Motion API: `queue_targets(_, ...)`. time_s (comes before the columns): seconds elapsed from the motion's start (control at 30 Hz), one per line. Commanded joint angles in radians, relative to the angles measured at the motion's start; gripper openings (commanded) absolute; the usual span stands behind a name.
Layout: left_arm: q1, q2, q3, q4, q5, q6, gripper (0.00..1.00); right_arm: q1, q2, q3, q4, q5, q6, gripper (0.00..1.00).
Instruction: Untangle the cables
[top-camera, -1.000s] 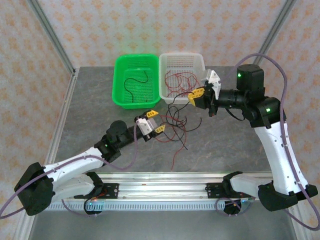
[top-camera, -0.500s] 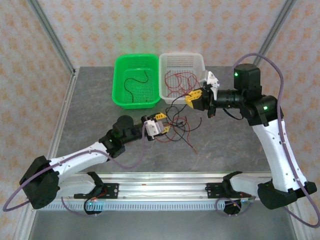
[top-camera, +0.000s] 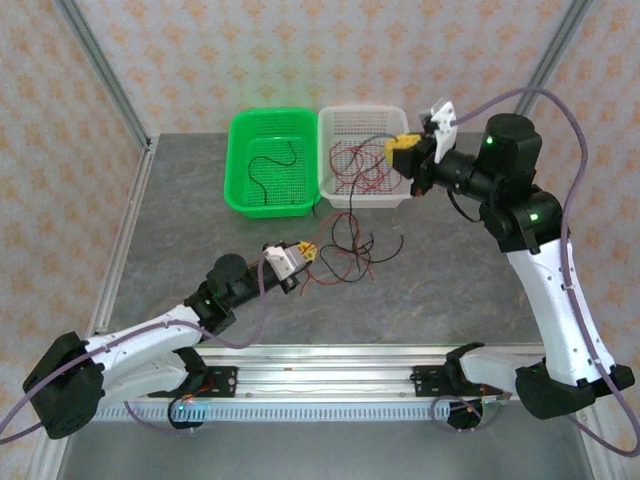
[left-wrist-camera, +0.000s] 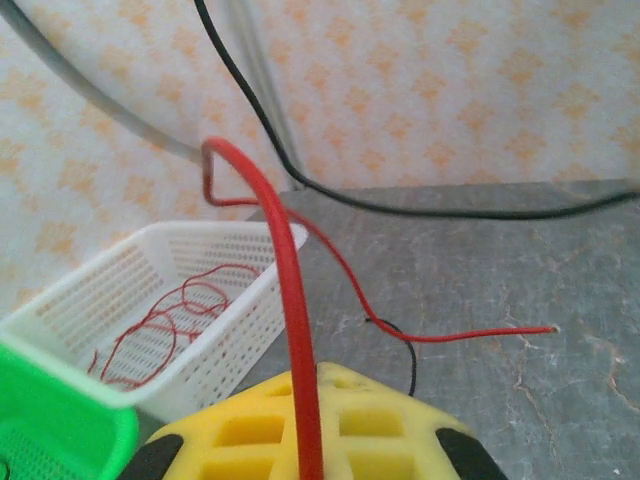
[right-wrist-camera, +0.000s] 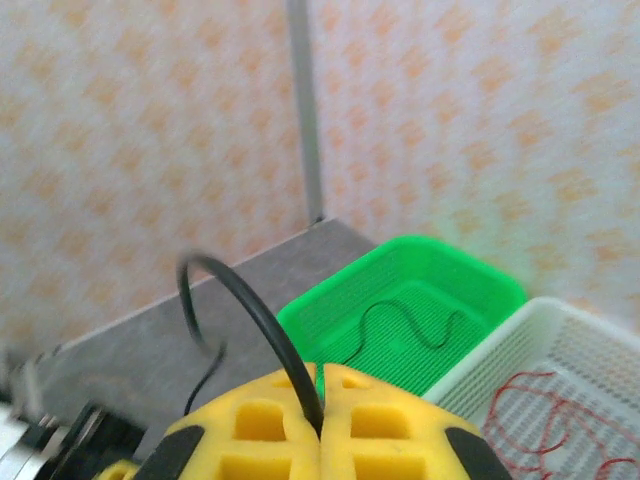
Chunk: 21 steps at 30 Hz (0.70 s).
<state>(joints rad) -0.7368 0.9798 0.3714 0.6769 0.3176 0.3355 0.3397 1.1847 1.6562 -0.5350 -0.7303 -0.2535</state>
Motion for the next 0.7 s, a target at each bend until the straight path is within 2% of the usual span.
queue_targets(0.0, 0.001, -0.047, -0.07, 0.135, -0.126, -0.181, 0.0, 0.002, 0.032, 0.085, 0.188, 0.157, 0.151, 0.0)
queue_targets(0.17, -0.005, -0.096, -0.125, 0.147, -0.239, -0.296, 0.0, 0.003, 0.115, 0.168, 0.298, 0.191, 0.255, 0.0)
queue_targets(0.47, -0.032, -0.161, -0.116, 0.07, -0.325, -0.375, 0.0, 0.006, 0.405, 0.354, 0.42, 0.063, 0.393, 0.0)
queue_targets(0.57, -0.049, -0.187, -0.1, 0.034, -0.346, -0.374, 0.0, 0.026, 0.531, 0.447, 0.422, 0.039, 0.385, 0.0)
queue_targets(0.67, -0.059, -0.207, -0.068, -0.024, -0.363, -0.378, 0.0, 0.069, 0.666, 0.575, 0.369, 0.068, 0.329, 0.0)
